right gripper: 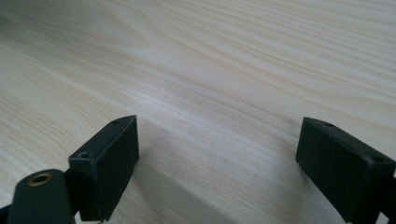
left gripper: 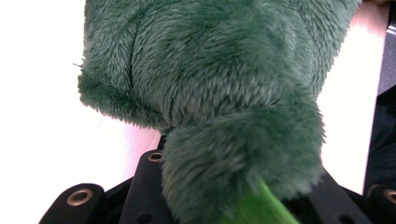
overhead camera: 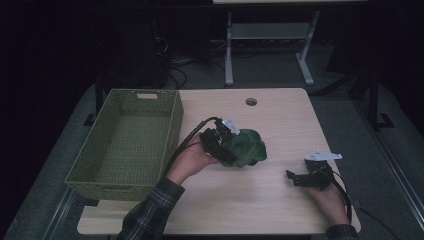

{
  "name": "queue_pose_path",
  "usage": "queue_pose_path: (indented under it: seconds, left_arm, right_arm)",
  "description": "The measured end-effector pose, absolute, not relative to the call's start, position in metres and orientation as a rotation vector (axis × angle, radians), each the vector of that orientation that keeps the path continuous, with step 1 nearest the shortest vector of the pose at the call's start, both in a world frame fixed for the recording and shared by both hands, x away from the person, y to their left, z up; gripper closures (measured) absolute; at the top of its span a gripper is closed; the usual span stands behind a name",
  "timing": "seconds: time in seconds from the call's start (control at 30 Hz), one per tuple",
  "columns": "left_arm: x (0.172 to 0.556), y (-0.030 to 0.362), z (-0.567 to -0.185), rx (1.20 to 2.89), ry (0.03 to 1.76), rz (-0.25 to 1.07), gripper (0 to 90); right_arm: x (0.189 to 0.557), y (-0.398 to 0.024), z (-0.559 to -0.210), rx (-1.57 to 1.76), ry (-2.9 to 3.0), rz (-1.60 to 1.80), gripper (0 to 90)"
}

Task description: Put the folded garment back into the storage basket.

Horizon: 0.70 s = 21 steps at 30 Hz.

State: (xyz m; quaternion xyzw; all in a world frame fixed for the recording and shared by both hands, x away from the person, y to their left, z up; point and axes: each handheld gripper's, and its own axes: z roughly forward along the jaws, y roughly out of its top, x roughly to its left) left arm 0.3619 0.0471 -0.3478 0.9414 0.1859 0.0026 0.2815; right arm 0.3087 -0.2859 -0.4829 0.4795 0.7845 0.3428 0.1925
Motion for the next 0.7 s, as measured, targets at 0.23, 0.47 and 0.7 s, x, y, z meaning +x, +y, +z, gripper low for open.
queue_pose_path:
  seconds: [0.23,0.47,0.7]
  left_arm:
    - [0.367,0.067,-0.328,2.494,0.515,0.034,66.8]
    - [0.369,0.091,-0.306,2.468,0.553,0.087,66.5]
    - [0.369,0.108,-0.293,2.461,0.575,0.123,66.2]
  right_arm:
    - [0.309,-0.286,-0.483,1.347,2.201,0.962,12.9]
    - [0.309,-0.286,-0.483,1.347,2.200,0.962,12.9]
    - [0.309,-0.286,-0.483,1.355,2.200,0.955,9.9]
